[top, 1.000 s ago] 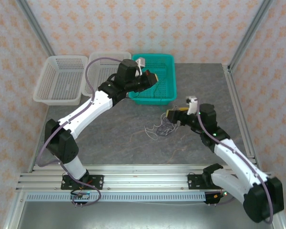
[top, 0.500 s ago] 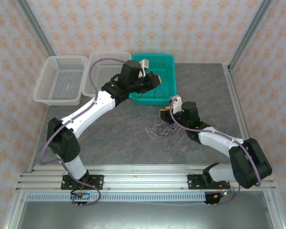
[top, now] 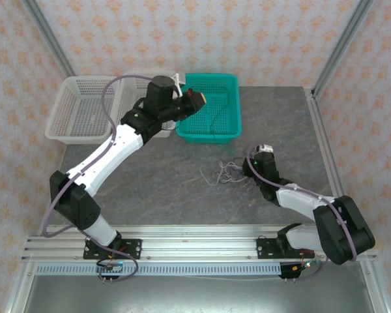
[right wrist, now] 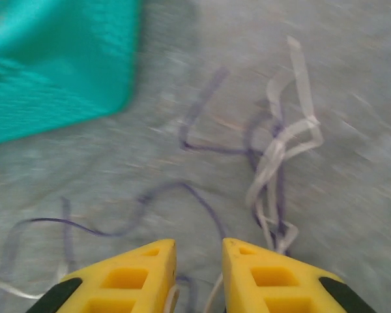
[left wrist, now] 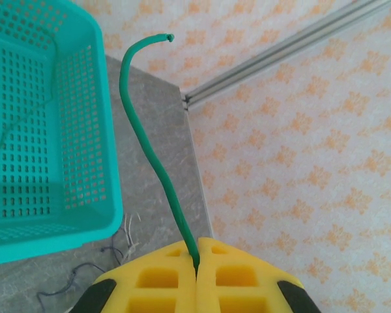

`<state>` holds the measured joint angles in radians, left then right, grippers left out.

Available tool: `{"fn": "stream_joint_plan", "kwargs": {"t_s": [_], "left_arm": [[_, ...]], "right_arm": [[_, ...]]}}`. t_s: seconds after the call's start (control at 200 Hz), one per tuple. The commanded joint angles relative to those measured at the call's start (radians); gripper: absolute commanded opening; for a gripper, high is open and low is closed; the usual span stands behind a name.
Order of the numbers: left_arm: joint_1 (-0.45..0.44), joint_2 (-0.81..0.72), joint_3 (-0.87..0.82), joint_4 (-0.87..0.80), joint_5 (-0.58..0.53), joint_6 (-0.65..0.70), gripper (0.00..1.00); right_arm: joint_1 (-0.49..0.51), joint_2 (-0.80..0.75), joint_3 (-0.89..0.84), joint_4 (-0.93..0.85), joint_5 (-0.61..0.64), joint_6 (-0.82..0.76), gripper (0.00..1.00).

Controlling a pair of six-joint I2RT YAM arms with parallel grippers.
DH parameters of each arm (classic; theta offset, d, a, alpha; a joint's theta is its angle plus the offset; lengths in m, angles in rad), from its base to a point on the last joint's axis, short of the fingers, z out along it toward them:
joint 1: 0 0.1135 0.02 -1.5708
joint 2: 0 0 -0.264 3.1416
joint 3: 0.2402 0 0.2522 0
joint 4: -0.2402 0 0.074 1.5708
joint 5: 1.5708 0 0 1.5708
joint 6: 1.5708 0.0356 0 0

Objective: Untangle the cables

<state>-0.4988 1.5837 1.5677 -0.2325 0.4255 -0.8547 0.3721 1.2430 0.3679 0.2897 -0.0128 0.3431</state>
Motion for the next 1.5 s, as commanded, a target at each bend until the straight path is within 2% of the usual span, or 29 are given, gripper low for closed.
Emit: {"fn": "stream_joint_plan", "kwargs": {"t_s": [0.0, 0.125, 0.19, 0.265, 0.345, 0.425, 0.556, 0.746, 0.856, 0.996, 1.011, 1.101, 1.161, 1.331, 1.381, 1.431, 1.496], "left_arm": [[0.028, -0.057, -0.009, 0.052, -0.026, -0.022, 0.0], [0.044, -0.057, 0.014, 0.038, -0.012, -0.014, 0.0], [0.046, -0.045, 0.038, 0.023, -0.005, -0.003, 0.0], [0.047, -0.031, 0.069, 0.004, -0.015, 0.019, 0.0], [0.049, -0.002, 0.119, -0.062, -0.066, 0.059, 0.0], [0.052, 0.056, 0.19, -0.136, -0.108, 0.101, 0.0], [0.054, 0.2, 0.331, -0.191, -0.105, 0.162, 0.0], [0.057, 0.461, 0.559, -0.237, -0.167, 0.232, 0.0], [0.062, 0.609, 0.682, -0.22, -0.133, 0.229, 0.0], [0.064, 0.794, 0.909, -0.336, -0.116, 0.222, 0.0], [0.063, 0.808, 0.927, -0.35, -0.127, 0.224, 0.05], [0.064, 0.85, 1.007, -0.427, -0.21, 0.233, 0.44], [0.067, 0.837, 1.014, -0.452, -0.261, 0.238, 0.6], [0.073, 0.739, 1.007, -0.553, -0.447, 0.29, 0.84], [0.077, 0.704, 0.997, -0.579, -0.491, 0.309, 0.88], [0.081, 0.663, 0.985, -0.605, -0.533, 0.315, 0.98], [0.087, 0.614, 0.964, -0.632, -0.564, 0.363, 1.0]], "right_arm": [[-0.034, -0.021, -0.03, -0.066, 0.071, 0.166, 0.26], [-0.04, -0.041, -0.032, -0.075, 0.055, 0.174, 0.26], [-0.039, -0.068, -0.027, -0.068, 0.03, 0.166, 0.3], [-0.039, -0.148, -0.002, -0.087, -0.021, 0.148, 0.45], [-0.039, -0.244, 0.053, -0.16, -0.078, 0.124, 0.69], [-0.039, -0.343, 0.106, -0.218, -0.117, 0.11, 0.8], [-0.039, -0.415, 0.245, -0.333, -0.164, 0.093, 0.83], [-0.038, -0.342, 0.482, -0.51, -0.308, 0.095, 0.82], [-0.038, -0.335, 0.525, -0.558, -0.317, 0.131, 0.86], [-0.038, -0.356, 0.533, -0.587, -0.324, 0.138, 0.88], [-0.038, -0.359, 0.533, -0.59, -0.324, 0.138, 0.88], [-0.039, -0.377, 0.537, -0.612, -0.315, 0.123, 0.89], [-0.038, -0.384, 0.54, -0.624, -0.302, 0.115, 0.89], [-0.038, -0.377, 0.532, -0.642, -0.242, 0.12, 0.9], [-0.038, -0.37, 0.528, -0.64, -0.24, 0.123, 0.9], [-0.038, -0.358, 0.525, -0.643, -0.233, 0.138, 0.9], [-0.038, -0.333, 0.531, -0.655, -0.23, 0.159, 0.9]]}}
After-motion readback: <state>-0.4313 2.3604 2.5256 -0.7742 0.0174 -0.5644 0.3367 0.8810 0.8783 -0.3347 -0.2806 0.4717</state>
